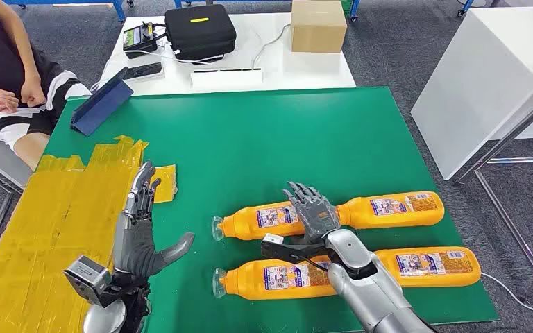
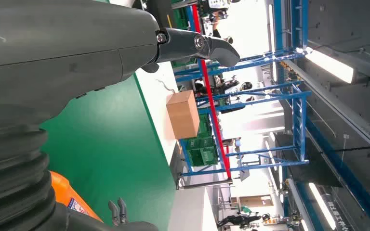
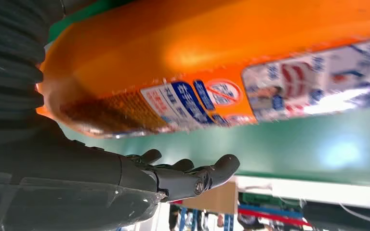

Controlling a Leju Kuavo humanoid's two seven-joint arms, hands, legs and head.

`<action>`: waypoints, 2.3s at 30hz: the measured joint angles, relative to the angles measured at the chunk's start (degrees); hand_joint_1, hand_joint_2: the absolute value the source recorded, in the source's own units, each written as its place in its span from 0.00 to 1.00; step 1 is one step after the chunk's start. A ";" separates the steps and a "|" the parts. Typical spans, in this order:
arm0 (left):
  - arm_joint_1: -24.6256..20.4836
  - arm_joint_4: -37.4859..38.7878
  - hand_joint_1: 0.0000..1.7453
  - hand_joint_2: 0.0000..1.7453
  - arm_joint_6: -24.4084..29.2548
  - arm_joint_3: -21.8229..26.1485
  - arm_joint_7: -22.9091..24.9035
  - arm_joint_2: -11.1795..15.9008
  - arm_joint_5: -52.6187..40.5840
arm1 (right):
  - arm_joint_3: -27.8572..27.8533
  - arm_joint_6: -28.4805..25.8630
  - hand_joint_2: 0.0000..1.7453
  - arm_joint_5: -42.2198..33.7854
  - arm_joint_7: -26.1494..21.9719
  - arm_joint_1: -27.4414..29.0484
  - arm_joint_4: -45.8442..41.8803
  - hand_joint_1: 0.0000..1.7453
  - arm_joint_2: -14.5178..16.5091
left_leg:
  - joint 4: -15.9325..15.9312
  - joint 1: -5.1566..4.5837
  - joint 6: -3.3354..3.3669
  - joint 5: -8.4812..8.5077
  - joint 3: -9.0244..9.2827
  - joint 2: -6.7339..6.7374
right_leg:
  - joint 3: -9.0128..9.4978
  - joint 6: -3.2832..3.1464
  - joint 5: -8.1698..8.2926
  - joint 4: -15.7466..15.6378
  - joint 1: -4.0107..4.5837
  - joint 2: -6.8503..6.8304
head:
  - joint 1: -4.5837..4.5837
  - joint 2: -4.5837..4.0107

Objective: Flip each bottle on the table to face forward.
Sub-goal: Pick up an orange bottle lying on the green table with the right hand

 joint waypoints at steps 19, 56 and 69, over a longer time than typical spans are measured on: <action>0.32 0.66 0.00 1.00 -0.55 -2.01 0.89 -0.33 0.00 | -1.71 -1.17 1.00 -0.38 1.14 -5.51 11.10 0.88 2.32 | 0.01 0.00 0.02 0.01 0.30 0.03 | 0.26 0.00 0.00 0.00 0.00 0.01 | 0.01 0.00; 1.72 0.67 0.00 1.00 0.73 -3.80 3.99 -0.65 -0.06 | -14.41 -16.91 1.00 -24.35 -18.33 10.35 -16.17 0.99 10.30 | 0.00 0.00 0.01 0.00 0.09 0.02 | 0.05 0.00 0.00 0.00 0.00 0.00 | 0.00 0.00; -2.59 4.71 0.00 1.00 -0.52 -4.37 8.00 -0.18 3.10 | -14.63 -11.33 1.00 -36.99 -25.03 14.04 -22.28 0.99 14.27 | -0.01 -0.01 0.01 0.01 0.07 0.03 | 0.05 0.00 0.00 0.00 -0.01 0.01 | 0.01 0.00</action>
